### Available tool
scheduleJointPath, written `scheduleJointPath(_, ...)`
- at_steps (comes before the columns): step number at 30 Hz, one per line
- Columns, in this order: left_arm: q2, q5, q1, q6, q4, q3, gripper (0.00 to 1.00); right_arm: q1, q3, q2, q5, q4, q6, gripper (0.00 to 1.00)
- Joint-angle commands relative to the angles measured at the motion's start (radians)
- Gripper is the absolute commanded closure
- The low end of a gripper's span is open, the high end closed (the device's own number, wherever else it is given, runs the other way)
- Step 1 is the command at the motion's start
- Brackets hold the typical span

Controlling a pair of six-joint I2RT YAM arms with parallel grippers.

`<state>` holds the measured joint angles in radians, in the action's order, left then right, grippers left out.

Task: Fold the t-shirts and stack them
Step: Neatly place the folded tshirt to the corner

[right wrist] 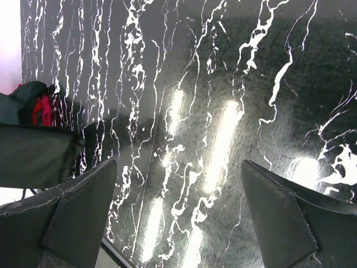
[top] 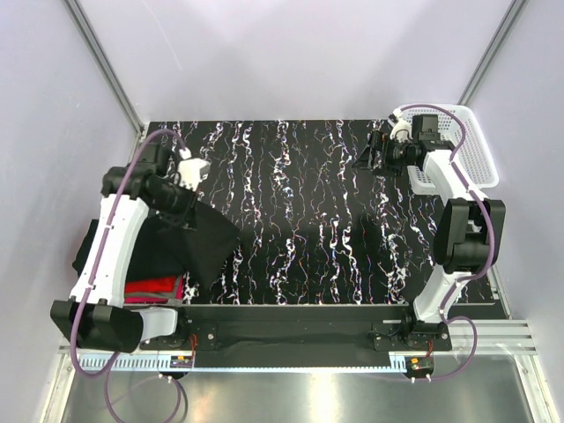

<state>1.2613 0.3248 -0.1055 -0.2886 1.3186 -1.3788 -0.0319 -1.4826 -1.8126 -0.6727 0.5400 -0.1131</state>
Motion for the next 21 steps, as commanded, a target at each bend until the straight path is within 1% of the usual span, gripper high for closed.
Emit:
scheduleJointPath(1,-0.033,-0.004,0.052,-0.041,0.065,-0.095,1.00,0.001,-0.056,-0.014,-0.027,-0.009,-0.010,0.00)
scheduleJointPath(3,-0.046,-0.001,0.076,-0.043,0.076,-0.135,1.00,0.001,-0.067,-0.022,-0.033,-0.011,-0.016,0.00)
scheduleJointPath(7,-0.099,0.010,0.104,-0.043,0.090,-0.150,1.00,0.001,-0.071,-0.036,-0.042,-0.012,-0.023,0.00)
scheduleJointPath(10,-0.120,0.023,0.159,-0.046,0.105,-0.178,1.00,0.001,-0.068,-0.045,-0.044,-0.012,-0.026,0.00)
scheduleJointPath(16,-0.160,-0.003,0.181,-0.060,0.145,-0.192,1.00,0.004,-0.067,-0.062,-0.042,-0.025,-0.039,0.00)
scheduleJointPath(21,-0.154,-0.018,0.202,-0.072,0.168,-0.233,1.00,0.012,-0.064,-0.063,-0.041,-0.037,-0.040,0.00)
